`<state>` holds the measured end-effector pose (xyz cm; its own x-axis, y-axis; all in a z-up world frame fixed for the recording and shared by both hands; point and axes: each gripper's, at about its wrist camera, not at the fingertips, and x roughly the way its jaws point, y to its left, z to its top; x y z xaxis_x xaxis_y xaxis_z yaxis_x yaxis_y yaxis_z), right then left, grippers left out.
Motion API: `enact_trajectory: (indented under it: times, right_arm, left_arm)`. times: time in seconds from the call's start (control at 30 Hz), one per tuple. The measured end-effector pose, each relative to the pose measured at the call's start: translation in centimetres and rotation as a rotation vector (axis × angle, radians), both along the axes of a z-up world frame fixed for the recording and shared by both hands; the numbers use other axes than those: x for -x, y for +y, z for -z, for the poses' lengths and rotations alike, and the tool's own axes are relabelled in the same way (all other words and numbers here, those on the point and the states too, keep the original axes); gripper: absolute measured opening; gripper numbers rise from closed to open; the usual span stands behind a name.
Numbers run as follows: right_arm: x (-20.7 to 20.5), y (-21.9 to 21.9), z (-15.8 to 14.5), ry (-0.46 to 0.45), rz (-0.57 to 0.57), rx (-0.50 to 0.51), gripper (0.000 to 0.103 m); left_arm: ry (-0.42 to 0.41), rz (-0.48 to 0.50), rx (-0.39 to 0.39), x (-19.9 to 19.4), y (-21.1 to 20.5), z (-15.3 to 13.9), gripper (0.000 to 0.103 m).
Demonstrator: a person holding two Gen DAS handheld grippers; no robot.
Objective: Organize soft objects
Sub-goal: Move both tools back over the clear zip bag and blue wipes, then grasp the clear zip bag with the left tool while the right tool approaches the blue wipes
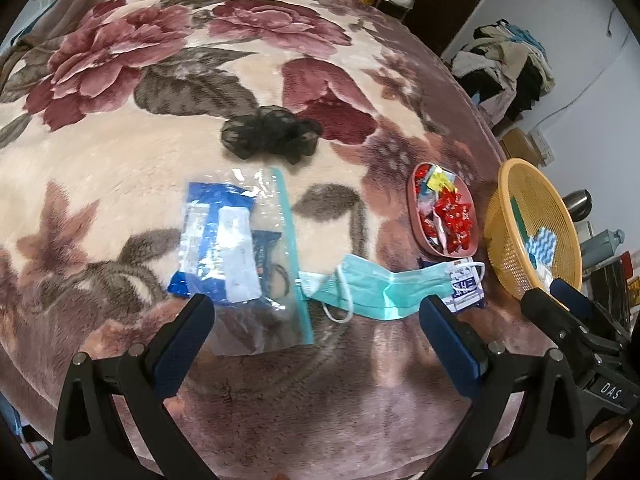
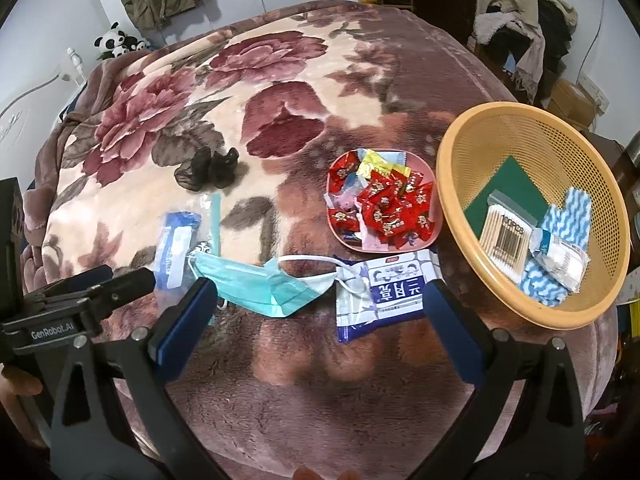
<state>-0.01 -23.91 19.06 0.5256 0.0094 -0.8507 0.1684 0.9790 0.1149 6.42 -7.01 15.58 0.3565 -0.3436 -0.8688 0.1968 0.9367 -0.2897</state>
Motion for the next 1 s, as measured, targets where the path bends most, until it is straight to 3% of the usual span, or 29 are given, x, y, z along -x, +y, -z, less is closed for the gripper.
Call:
enact_trajectory:
  times: [0.3, 1.0]
  right_arm:
    - [-0.9, 1.5, 0.5, 0.006, -0.03, -0.004, 0.103]
    - [-6.3, 7.3, 3.7, 0.07, -0.154, -0.01, 0.103]
  left_arm:
    - [0.017, -0.057, 0.007, -0.3, 3.0, 0.7, 0.103]
    - [0.138, -0.198, 0.003, -2.7, 11.4, 6.9, 0.103]
